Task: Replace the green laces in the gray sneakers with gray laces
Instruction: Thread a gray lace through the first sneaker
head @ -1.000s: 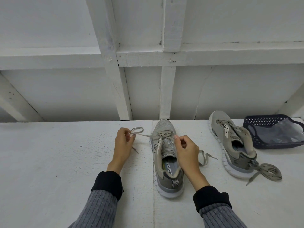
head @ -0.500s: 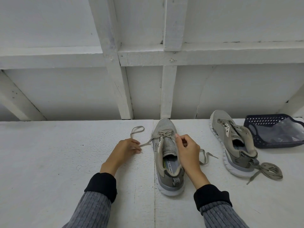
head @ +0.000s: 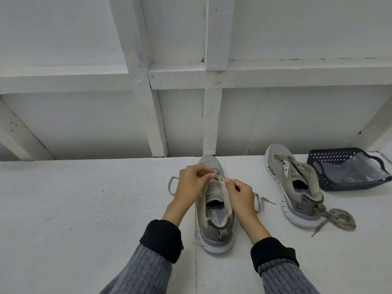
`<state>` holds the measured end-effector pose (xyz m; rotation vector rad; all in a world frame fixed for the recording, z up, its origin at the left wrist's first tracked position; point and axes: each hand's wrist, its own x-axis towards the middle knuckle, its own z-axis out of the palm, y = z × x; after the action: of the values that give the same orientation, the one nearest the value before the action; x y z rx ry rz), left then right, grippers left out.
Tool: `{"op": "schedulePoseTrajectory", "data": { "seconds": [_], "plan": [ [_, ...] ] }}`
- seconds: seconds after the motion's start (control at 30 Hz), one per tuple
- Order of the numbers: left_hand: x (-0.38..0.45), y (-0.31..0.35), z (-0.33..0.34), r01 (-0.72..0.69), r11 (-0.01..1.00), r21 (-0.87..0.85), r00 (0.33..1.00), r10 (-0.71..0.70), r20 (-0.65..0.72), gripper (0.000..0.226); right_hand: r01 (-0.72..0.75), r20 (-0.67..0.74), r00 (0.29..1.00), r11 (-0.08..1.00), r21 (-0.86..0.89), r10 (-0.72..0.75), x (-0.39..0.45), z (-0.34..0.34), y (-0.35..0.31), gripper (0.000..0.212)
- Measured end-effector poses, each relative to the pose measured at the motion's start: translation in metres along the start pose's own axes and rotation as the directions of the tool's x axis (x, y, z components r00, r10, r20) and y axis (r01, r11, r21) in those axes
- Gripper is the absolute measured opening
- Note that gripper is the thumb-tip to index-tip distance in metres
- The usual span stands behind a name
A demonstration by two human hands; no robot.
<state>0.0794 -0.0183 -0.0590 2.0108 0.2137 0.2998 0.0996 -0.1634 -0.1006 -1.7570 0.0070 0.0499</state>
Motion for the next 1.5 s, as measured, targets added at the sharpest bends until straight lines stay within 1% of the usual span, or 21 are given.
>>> {"op": "schedulePoseTrajectory", "data": {
  "seconds": [0.1, 0.23, 0.4, 0.57, 0.7, 0.87, 0.93, 1.0, 1.07, 1.1, 1.13, 1.17, 1.2, 1.27, 1.3, 1.33, 1.37, 1.43, 1.5],
  "plan": [
    [0.001, 0.000, 0.017, 0.005, 0.995, 0.097, 1.000, -0.007, 0.022, 0.007, -0.078, 0.029, 0.997, 0.984, 0.159, 0.074, 0.000, -0.005, 0.000, 0.018],
    [-0.002, 0.001, 0.023, 0.008, 0.981, 0.194, 0.999, -0.015, 0.038, 0.011, -0.134, 0.066, 0.991, 0.950, 0.281, 0.120, 0.001, -0.007, 0.003, 0.017],
    [-0.004, 0.004, 0.025, -0.011, 0.968, 0.251, 0.999, 0.000, 0.043, 0.013, -0.135, 0.095, 0.989, 0.948, 0.288, 0.112, 0.003, -0.006, 0.009, 0.024],
    [-0.004, 0.008, 0.026, -0.074, 0.925, 0.373, 0.994, 0.038, 0.103, 0.018, -0.136, 0.135, 0.986, 0.945, 0.297, 0.099, 0.002, -0.008, 0.004, 0.022],
    [-0.004, 0.010, 0.026, -0.067, 0.918, 0.390, 0.994, 0.027, 0.107, 0.015, -0.246, 0.163, 0.967, 0.894, 0.375, 0.198, 0.007, -0.009, 0.000, 0.034],
    [-0.003, 0.010, 0.027, -0.032, 0.944, 0.328, 0.996, 0.004, 0.087, 0.009, -0.227, 0.177, 0.967, 0.932, 0.283, 0.182, 0.014, -0.011, -0.002, 0.018],
    [-0.003, 0.009, 0.027, -0.009, 0.971, 0.239, 0.998, -0.006, 0.061, 0.005, -0.255, 0.185, 0.960, 0.925, 0.282, 0.209, 0.016, -0.011, -0.003, 0.015],
    [-0.004, 0.006, 0.025, 0.013, 0.989, 0.147, 0.998, -0.022, 0.055, 0.017, -0.256, 0.200, 0.958, 0.930, 0.265, 0.206, 0.018, -0.011, -0.006, 0.013],
    [-0.008, 0.001, 0.024, 0.014, 0.989, 0.145, 0.999, -0.019, 0.032, 0.020, -0.193, 0.182, 0.971, 0.957, 0.219, 0.154, 0.019, -0.010, -0.009, 0.011],
    [-0.011, -0.003, 0.025, 0.014, 0.985, 0.171, 1.000, -0.014, 0.002, 0.020, -0.156, 0.149, 0.981, 0.964, 0.216, 0.125, 0.020, -0.009, -0.010, 0.011],
    [-0.014, -0.008, 0.026, 0.017, 0.982, 0.190, 0.999, -0.010, -0.039, 0.018, -0.133, 0.107, 0.988, 0.959, 0.251, 0.109, 0.020, -0.009, -0.011, 0.012],
    [-0.020, -0.012, 0.027, 0.035, 0.981, 0.192, 0.996, -0.017, -0.093, 0.014, -0.135, 0.070, 0.991, 0.934, 0.330, 0.118, 0.021, -0.009, -0.014, 0.013],
    [-0.025, -0.017, 0.029, 0.056, 0.984, 0.167, 0.987, -0.030, -0.155, 0.012, -0.150, 0.052, 0.989, 0.888, 0.436, 0.141, 0.021, -0.011, -0.016, 0.014],
    [-0.034, -0.023, 0.030, 0.103, 0.991, 0.081, 0.960, -0.078, -0.268, 0.013, -0.164, 0.050, 0.984, 0.761, 0.628, 0.170, 0.020, -0.018, -0.018, 0.016],
    [-0.039, -0.023, 0.030, 0.124, 0.992, 0.027, 0.948, -0.111, -0.298, 0.015, -0.161, 0.043, 0.983, 0.711, 0.685, 0.181, 0.020, -0.024, -0.018, 0.016],
    [-0.043, -0.022, 0.030, 0.151, 0.988, -0.044, 0.939, -0.157, -0.307, 0.017, -0.154, 0.025, 0.981, 0.684, 0.713, 0.194, 0.020, -0.030, -0.014, 0.016],
    [-0.047, -0.019, 0.030, 0.186, 0.974, -0.125, 0.929, -0.216, -0.300, 0.019, -0.148, -0.005, 0.976, 0.683, 0.715, 0.216, 0.020, -0.036, -0.009, 0.015],
    [-0.052, -0.015, 0.031, 0.254, 0.937, -0.238, 0.902, -0.319, -0.292, 0.022, -0.153, -0.098, 0.952, 0.729, 0.667, 0.289, 0.019, -0.047, 0.005, 0.015],
    [-0.054, -0.013, 0.032, 0.275, 0.933, -0.230, 0.895, -0.336, -0.293, 0.017, -0.190, -0.205, 0.906, 0.790, 0.583, 0.370, 0.018, -0.057, 0.022, 0.016]
  ]
}}
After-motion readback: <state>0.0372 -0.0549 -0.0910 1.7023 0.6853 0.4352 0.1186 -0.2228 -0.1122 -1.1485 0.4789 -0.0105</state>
